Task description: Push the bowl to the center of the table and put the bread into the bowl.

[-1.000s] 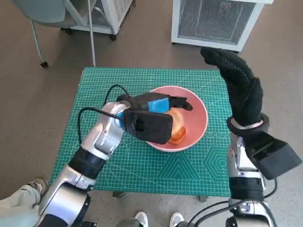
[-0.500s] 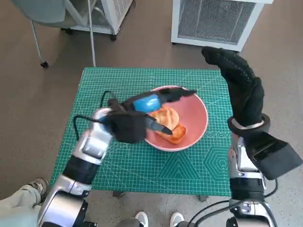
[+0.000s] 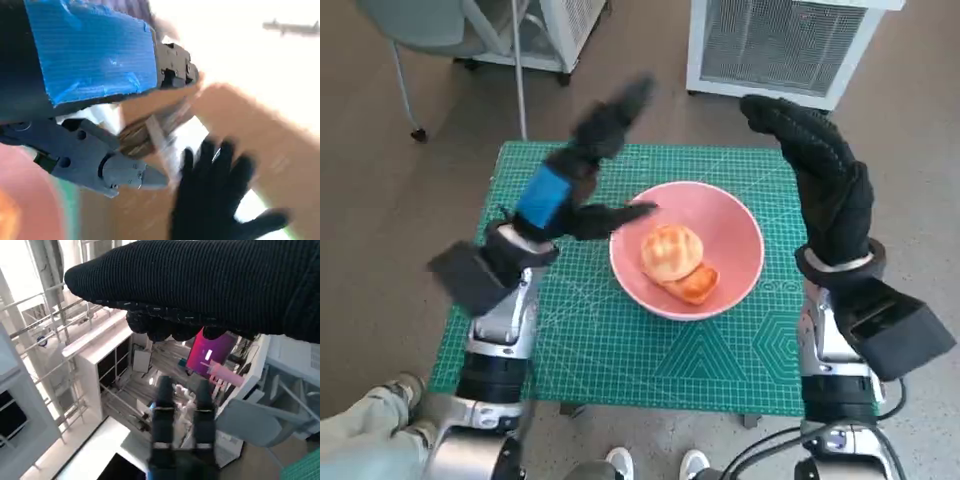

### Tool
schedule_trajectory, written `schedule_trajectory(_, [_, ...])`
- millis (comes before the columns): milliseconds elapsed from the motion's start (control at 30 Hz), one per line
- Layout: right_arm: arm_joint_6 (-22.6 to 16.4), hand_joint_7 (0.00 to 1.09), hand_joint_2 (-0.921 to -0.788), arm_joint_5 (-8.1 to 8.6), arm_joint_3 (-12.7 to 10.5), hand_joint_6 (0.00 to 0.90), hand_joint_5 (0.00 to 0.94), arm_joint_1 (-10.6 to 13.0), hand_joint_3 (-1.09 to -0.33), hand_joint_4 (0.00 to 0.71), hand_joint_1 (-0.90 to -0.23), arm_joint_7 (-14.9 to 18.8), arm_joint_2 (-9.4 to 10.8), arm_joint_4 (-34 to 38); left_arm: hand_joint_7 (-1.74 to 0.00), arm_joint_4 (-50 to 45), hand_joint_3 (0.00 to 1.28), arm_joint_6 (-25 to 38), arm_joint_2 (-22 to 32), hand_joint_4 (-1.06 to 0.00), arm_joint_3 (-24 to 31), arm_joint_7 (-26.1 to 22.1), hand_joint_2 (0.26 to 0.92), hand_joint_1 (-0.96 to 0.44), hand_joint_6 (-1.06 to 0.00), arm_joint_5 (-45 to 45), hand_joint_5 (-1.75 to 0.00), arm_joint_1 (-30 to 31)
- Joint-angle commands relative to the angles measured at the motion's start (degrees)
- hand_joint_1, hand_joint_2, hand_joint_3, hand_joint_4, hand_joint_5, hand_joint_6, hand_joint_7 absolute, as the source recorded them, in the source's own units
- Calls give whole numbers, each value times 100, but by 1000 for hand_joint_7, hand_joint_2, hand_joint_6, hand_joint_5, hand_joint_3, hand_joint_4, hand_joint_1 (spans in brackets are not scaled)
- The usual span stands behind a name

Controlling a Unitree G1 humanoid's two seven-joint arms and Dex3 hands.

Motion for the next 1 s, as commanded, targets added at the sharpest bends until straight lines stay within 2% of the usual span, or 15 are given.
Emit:
schedule_trajectory(33, [10,626,-921,-79,39,-1,10,-62,-841,273,-681,-63,47,93,-166,-61,408,-73,-135,-172,94,-32,921,-686,-205,-316,-48,183])
schedule_trajectory(367, [7,638,-921,-127,80,-1,12,-149,-828,279,-685,-120,53,105,-136,-121,490,-231,-24,-151,168,-265,921,-684,-186,-510,-17,250])
schedule_trajectory(567, [96,646,-921,-231,104,1,13,-146,-821,283,-693,-228,50,18,-110,-115,518,-195,18,-135,203,-444,921,-708,-156,-659,-5,203])
schedule_trajectory(1000, [135,658,-921,-286,103,2,11,-135,-819,282,-694,-341,19,-85,-91,2,544,-530,78,-125,173,-283,921,-731,-152,-270,0,167])
